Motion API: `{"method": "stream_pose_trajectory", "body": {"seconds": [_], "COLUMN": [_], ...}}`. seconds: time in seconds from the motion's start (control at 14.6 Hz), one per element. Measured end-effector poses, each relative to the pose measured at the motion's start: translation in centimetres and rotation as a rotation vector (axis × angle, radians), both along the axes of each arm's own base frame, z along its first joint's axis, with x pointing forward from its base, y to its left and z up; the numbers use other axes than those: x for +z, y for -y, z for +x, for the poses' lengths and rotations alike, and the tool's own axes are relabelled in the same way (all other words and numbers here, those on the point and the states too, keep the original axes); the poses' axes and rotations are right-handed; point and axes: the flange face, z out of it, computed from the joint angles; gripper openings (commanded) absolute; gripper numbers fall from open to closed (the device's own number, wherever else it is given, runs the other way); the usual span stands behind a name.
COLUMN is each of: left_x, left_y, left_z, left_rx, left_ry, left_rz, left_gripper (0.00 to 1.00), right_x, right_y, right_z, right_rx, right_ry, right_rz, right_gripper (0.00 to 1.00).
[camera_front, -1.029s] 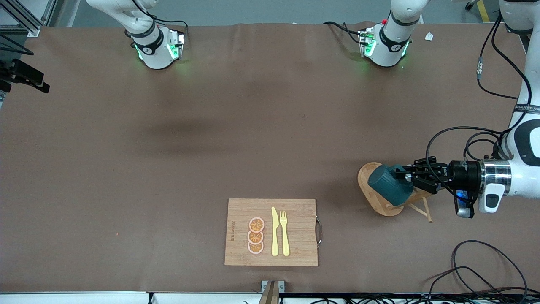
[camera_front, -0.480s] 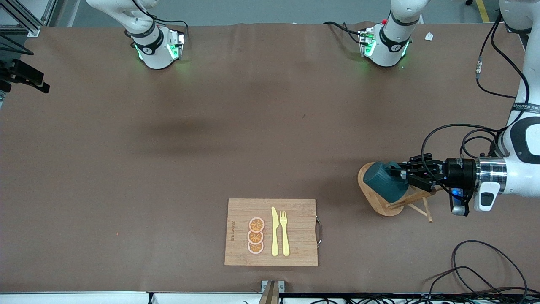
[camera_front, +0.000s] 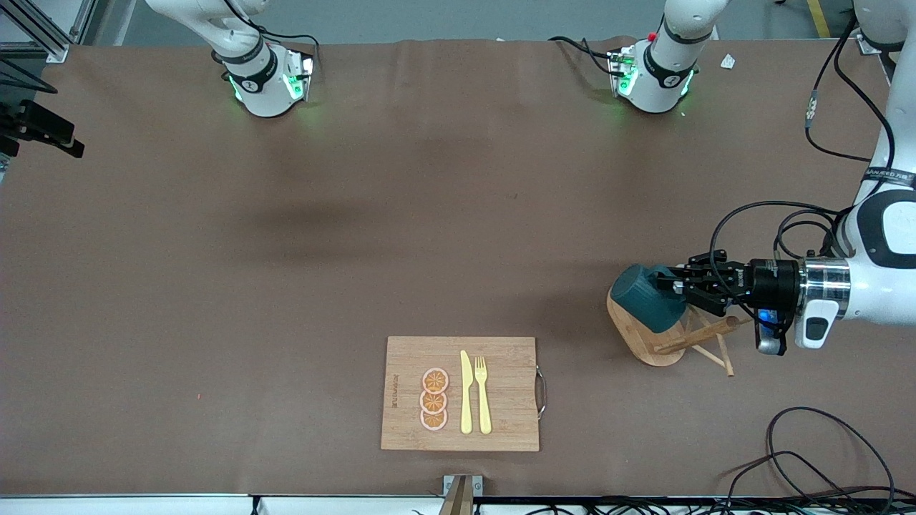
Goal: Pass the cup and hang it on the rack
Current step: 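Align the mug handle over a rack peg with the left gripper, then open the left gripper and draw it back from the hung mug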
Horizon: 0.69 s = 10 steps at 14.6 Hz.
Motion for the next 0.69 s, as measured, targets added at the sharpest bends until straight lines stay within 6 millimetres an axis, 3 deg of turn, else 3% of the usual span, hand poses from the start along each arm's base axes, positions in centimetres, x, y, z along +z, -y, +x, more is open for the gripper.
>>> {"method": "stream_pose_trajectory", "body": {"seconds": [0.34,0.69], "left_x": [-1.1,-2.0], "left_y": [-3.3,-5.3], "left_z": [-1.9,-1.8], "left_rx": [0.005,0.007], "left_ry": [0.021,0.083], "left_rz": [-0.024,-0.031], "left_gripper": [0.05,0.06], "right_x": [0.0,0.0], "right_y": [0.0,0.0], "right_z": [0.0,0.0], "right_rx": [0.0,0.0], "right_ry": [0.0,0.0], "right_rz": [0.0,0.0], "right_gripper": [1.0,1.0]}}
